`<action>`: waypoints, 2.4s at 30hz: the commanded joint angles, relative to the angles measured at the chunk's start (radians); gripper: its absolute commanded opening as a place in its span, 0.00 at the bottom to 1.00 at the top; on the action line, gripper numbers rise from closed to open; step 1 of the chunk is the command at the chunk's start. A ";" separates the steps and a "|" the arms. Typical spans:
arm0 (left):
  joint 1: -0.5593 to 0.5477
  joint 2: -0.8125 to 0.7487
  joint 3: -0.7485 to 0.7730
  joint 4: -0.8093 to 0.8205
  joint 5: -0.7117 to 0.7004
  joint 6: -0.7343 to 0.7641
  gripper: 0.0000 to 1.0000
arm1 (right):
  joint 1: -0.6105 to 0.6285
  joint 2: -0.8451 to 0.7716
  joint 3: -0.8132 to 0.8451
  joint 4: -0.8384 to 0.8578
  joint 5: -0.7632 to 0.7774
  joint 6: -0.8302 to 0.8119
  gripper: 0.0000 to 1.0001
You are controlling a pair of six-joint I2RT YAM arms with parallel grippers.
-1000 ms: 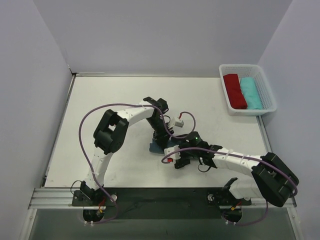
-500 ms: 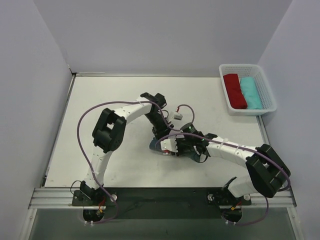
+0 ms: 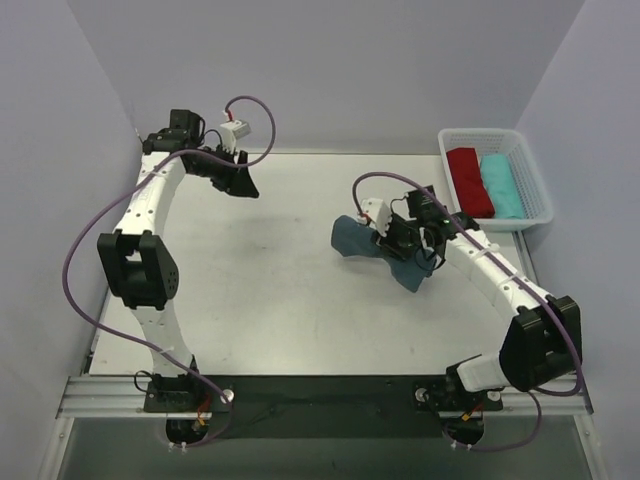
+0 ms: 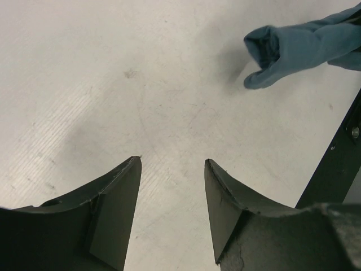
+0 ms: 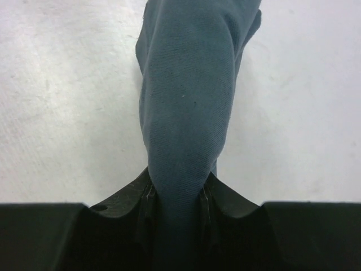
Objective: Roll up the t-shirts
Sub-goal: Pick up the T-shirt from the center of the board, then place the T-shirt in the bin.
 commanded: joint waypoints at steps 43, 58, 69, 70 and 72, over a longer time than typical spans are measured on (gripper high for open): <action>-0.001 -0.116 -0.490 0.119 0.111 -0.014 0.58 | -0.611 0.814 0.752 0.850 0.731 -0.302 0.00; -0.002 -0.101 -0.474 0.123 0.117 -0.030 0.58 | -0.602 0.834 0.666 0.844 0.789 -0.567 0.00; -0.007 -0.118 -0.502 0.123 0.123 -0.030 0.58 | -0.576 0.925 0.720 0.786 0.889 -0.561 0.00; -0.007 -0.121 -0.505 0.123 0.123 -0.030 0.58 | -0.573 0.928 0.721 0.752 0.895 -0.552 0.00; -0.007 -0.124 -0.506 0.126 0.125 -0.032 0.58 | -0.559 0.945 0.753 0.677 0.915 -0.508 0.00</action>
